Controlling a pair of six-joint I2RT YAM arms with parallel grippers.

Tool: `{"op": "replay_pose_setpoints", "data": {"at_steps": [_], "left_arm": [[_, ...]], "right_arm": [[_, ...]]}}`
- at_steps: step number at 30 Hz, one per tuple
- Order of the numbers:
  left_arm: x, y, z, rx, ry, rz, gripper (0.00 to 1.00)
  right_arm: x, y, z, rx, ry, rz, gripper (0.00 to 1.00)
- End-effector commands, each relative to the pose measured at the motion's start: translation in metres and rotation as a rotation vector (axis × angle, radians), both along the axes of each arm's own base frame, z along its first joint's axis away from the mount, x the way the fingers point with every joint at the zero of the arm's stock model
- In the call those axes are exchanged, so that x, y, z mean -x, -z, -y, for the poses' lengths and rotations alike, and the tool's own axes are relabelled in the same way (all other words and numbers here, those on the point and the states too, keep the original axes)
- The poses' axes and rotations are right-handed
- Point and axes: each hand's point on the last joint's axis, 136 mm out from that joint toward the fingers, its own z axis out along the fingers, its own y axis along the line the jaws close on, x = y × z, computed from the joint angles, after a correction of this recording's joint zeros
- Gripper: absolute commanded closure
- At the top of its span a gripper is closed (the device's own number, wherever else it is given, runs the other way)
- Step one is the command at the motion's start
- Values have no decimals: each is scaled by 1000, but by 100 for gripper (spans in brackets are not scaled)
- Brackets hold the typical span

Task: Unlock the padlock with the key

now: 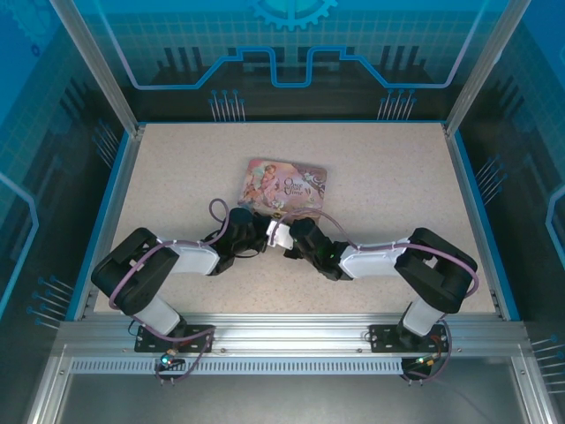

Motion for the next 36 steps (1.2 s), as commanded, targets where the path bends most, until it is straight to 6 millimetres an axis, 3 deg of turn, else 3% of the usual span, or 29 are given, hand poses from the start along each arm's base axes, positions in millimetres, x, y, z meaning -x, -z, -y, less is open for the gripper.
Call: {"op": "replay_pose_setpoints", "data": {"at_steps": [1,12,17,20,23,27,32,36], "left_arm": [[-7,-37,12,73,29,99,100],[-9,-33,14,70,31,94,100],[-9,-30,13,63,32,93,100],[-5,-23,8,34,27,86,100],[0,-13,1,-17,23,75,100],[9,4,-9,-111,44,55,100],[19,25,-20,-221,72,24,100],[20,34,-22,-313,107,18,100]], "right_arm": [[-16,-15,12,-143,159,-50,100],[-1,-4,6,-472,324,-338,100],[5,3,3,-490,314,-387,99],[11,-1,5,-491,276,-403,84],[18,-7,17,-479,273,-423,68],[28,-21,41,-489,292,-482,55],[21,-41,75,-550,399,-490,51],[14,-45,95,-580,474,-467,50]]}}
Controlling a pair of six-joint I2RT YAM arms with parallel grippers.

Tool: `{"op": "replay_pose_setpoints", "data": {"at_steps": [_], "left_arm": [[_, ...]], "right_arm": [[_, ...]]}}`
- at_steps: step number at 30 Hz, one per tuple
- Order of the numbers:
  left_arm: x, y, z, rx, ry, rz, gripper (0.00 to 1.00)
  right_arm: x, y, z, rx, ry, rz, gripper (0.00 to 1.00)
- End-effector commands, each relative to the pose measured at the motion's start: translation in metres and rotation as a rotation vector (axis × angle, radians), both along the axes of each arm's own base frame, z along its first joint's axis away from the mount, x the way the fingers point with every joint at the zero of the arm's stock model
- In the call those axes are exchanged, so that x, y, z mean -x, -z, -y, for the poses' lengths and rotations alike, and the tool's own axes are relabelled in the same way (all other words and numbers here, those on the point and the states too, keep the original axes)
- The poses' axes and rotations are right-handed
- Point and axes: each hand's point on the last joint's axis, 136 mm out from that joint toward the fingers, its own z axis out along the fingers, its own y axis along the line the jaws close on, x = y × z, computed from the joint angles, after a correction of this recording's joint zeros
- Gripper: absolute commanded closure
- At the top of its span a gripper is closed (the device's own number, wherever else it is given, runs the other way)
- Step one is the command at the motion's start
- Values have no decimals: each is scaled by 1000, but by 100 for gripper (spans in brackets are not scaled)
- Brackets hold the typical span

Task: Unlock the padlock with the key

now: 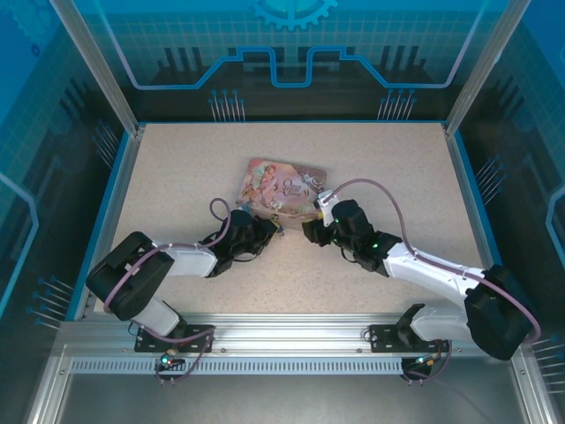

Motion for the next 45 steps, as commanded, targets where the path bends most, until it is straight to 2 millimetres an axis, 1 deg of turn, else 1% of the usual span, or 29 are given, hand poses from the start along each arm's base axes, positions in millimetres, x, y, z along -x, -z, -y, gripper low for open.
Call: {"op": "replay_pose_setpoints", "data": {"at_steps": [1,6,9,13,18,21,24,27,35,39,42,45], "left_arm": [[11,28,-13,-181,33,-49,100],[9,33,-16,-327,64,-43,100],[11,39,-19,-416,85,-57,100],[11,46,-15,-430,96,-65,100],[8,45,-9,-497,126,-53,99],[8,48,-10,-530,132,-62,95],[8,52,-8,-528,134,-75,87],[7,53,-6,-521,136,-74,85],[1,48,7,-532,169,-52,82],[2,49,11,-535,178,-61,72],[3,45,14,-532,181,-53,68],[1,35,19,-514,186,-31,67]], "right_arm": [[7,19,20,26,55,-80,50],[4,28,39,61,121,-95,48],[5,33,45,65,138,-101,48],[6,35,52,68,159,-100,48],[8,38,60,70,177,-103,47],[9,39,62,71,183,-101,47],[9,40,65,70,192,-100,47],[9,39,66,68,194,-97,47],[9,41,70,82,204,-98,47],[9,41,72,90,210,-100,47],[9,43,72,95,210,-102,47],[8,46,71,100,208,-112,47]]}}
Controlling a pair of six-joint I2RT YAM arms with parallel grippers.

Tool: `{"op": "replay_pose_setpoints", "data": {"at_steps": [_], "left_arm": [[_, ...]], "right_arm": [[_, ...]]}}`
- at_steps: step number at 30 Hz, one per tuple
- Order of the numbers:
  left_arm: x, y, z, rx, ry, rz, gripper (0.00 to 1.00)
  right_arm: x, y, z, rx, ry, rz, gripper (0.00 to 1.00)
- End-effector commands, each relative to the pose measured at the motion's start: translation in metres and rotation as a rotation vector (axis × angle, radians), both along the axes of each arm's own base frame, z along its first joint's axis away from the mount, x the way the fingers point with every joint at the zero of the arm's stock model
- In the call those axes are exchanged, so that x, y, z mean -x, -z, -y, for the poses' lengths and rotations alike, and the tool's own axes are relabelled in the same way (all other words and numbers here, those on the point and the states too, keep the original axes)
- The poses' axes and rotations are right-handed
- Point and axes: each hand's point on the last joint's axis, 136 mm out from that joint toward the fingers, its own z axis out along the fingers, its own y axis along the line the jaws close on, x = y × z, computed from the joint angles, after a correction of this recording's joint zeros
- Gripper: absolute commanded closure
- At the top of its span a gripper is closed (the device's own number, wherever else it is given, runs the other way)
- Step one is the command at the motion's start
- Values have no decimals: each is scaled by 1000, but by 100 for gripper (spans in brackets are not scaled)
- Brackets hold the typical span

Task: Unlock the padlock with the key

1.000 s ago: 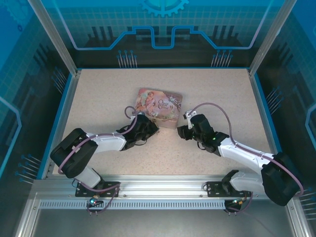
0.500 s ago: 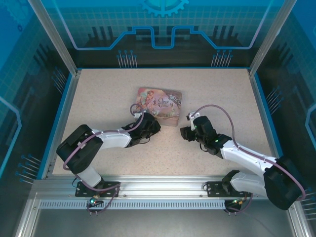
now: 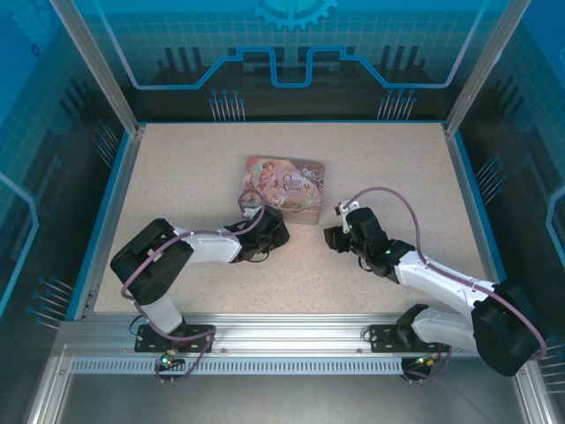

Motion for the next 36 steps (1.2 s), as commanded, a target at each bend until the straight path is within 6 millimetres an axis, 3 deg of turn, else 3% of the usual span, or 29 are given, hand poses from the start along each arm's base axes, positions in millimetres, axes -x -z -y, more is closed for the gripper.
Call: {"op": "replay_pose_setpoints", "data": {"at_steps": [1,4,10,14,19,28,36], "left_arm": [[-1,-11,7,-7,26,15,67],[-4,-20,12,-12,42,40,65],[-7,-28,3,-74,64,97,58],[-7,-39,-11,-122,63,157,45],[-10,-39,-6,-107,91,169,32],[-30,-33,5,-53,113,191,26],[-41,-34,12,-32,151,243,28]], "right_arm": [[-1,7,6,12,24,-23,47],[-1,9,5,12,20,-30,47],[-1,7,5,17,15,-22,47],[1,7,7,16,14,-13,46],[1,7,8,16,17,-12,47],[2,5,9,18,13,-2,46],[4,7,11,21,14,-1,46]]}}
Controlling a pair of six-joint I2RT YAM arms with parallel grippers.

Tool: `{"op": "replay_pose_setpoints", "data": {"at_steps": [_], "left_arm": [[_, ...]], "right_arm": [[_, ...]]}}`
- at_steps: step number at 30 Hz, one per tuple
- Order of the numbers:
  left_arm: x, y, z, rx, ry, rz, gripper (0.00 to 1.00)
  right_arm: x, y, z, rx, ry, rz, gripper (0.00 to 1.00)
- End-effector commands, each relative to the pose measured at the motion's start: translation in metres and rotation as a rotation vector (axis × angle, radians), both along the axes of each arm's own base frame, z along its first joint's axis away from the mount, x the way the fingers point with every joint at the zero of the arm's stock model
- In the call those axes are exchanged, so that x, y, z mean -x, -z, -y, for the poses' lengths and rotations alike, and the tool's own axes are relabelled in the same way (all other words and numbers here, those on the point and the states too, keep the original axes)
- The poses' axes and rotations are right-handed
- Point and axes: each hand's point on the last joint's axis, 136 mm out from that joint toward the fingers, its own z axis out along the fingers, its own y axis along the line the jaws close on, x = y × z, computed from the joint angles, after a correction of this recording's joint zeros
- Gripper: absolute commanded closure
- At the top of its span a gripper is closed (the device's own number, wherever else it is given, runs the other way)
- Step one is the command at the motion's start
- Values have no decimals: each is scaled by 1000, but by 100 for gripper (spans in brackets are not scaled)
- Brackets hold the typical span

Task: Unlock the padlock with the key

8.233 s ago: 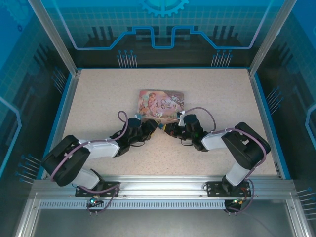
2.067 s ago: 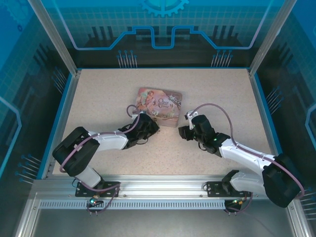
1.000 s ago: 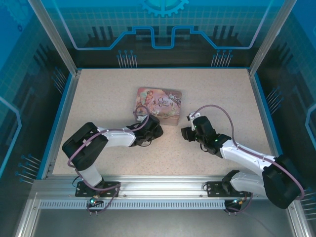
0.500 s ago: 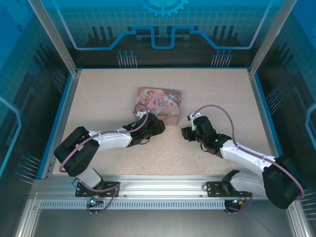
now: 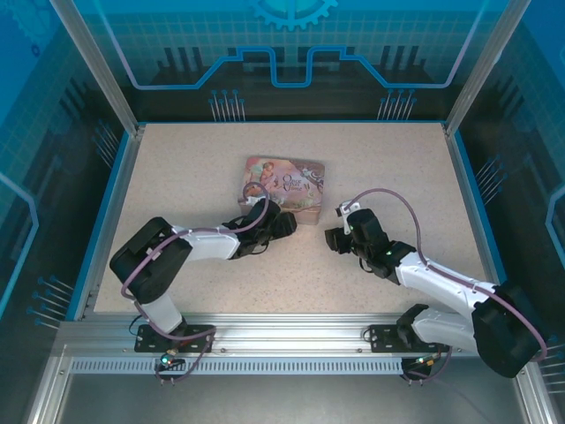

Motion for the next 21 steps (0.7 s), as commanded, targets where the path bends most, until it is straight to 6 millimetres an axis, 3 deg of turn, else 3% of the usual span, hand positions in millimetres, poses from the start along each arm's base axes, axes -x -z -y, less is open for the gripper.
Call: {"op": "replay_pose_setpoints", "data": {"at_steps": [1,9,14,21], "left_arm": [[-11,-9,12,28,53,57,29],[-7,-7,20,53,80,40,41],[0,-14,20,61,66,39,44],[1,-37,35,86,78,52,45]], "right_arm": [[1,3,7,13,14,4,46],[1,4,8,16,14,-1,46],[1,5,9,13,21,-2,46],[3,7,9,13,21,-10,46]]}}
